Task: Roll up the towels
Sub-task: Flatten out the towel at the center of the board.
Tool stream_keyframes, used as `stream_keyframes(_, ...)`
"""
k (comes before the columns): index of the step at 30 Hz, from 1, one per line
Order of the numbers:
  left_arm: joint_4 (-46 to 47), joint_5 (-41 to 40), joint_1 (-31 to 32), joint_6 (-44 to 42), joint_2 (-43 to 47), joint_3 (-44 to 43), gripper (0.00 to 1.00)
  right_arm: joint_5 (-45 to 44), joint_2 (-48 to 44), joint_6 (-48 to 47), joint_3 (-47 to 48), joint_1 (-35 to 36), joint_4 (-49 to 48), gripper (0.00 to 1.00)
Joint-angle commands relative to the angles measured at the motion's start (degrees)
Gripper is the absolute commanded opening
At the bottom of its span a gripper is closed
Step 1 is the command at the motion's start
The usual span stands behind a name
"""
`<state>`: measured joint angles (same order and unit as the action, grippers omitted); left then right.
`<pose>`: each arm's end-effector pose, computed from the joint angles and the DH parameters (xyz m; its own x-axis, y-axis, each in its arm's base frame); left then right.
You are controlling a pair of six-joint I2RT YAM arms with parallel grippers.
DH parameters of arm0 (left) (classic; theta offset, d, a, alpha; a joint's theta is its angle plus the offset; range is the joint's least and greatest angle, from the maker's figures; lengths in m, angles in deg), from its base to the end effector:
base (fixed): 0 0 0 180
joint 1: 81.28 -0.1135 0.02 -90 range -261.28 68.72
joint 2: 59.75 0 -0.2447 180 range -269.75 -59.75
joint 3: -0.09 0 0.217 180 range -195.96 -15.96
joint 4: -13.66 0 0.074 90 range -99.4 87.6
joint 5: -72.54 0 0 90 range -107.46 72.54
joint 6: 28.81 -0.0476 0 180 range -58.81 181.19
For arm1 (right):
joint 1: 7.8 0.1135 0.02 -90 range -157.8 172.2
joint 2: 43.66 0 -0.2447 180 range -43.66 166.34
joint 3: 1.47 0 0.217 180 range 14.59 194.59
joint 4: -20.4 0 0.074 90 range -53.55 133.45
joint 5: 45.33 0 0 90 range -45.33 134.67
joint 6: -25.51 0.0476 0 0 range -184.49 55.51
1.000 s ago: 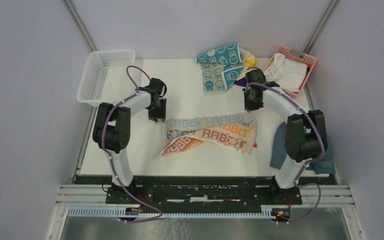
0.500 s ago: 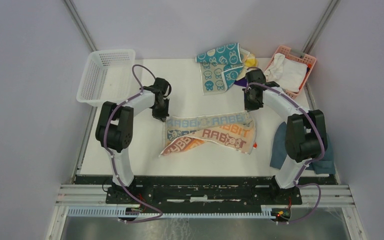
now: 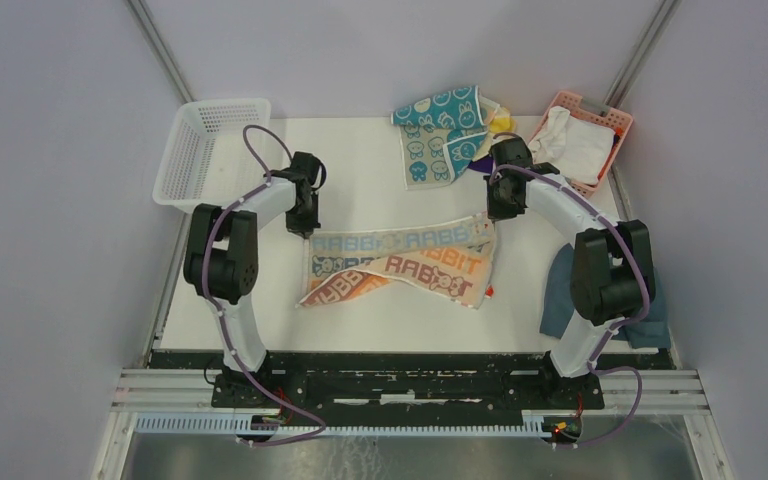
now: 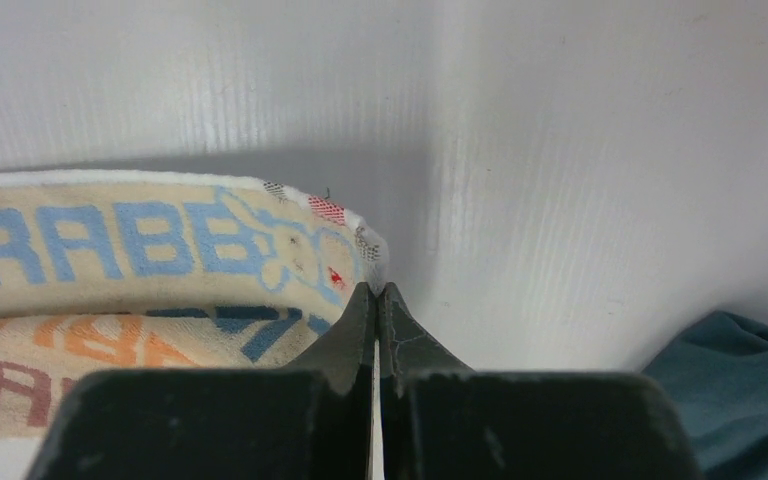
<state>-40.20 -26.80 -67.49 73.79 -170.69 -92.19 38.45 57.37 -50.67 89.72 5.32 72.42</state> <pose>0.3412 -0.0758 0.1572 -0.9450 0.0103 -0.3269 -0.0187 0.9962 0.0855 0.3302 0.0717 0.2096 -0.8759 0.0397 -0.4808 0.0343 0.9992 0.0199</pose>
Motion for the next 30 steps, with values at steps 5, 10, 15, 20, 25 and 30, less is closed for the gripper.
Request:
stream_keyframes(5,-0.4,-3.4,-0.4,-2.7,3.0,0.2,0.16,3.0,-2.3,-0.5,1.2,0.2,-2.6,0.01)
stream_keyframes(10,0.6,-1.2,-1.5,-2.4,5.4,0.0,0.32,3.2,-1.6,-0.6,1.5,0.2,-2.8,0.01)
stream_keyframes(15,1.2,3.0,-3.0,-2.5,5.0,-0.2,0.38,3.9,-1.1,-0.5,1.6,0.2,-2.7,0.01)
stream_keyframes(20,1.6,5.3,-3.8,-2.8,3.1,-0.4,0.39,4.1,-1.0,-0.6,1.5,0.2,-2.7,0.01)
stream_keyframes(25,1.6,5.9,-3.7,-3.3,0.6,-0.3,0.41,4.3,-0.8,-0.5,1.4,0.2,-2.8,0.01)
stream_keyframes(30,1.3,4.9,-3.7,-3.8,-2.6,0.1,0.41,4.6,-0.6,-0.5,1.3,0.2,-2.9,0.01)
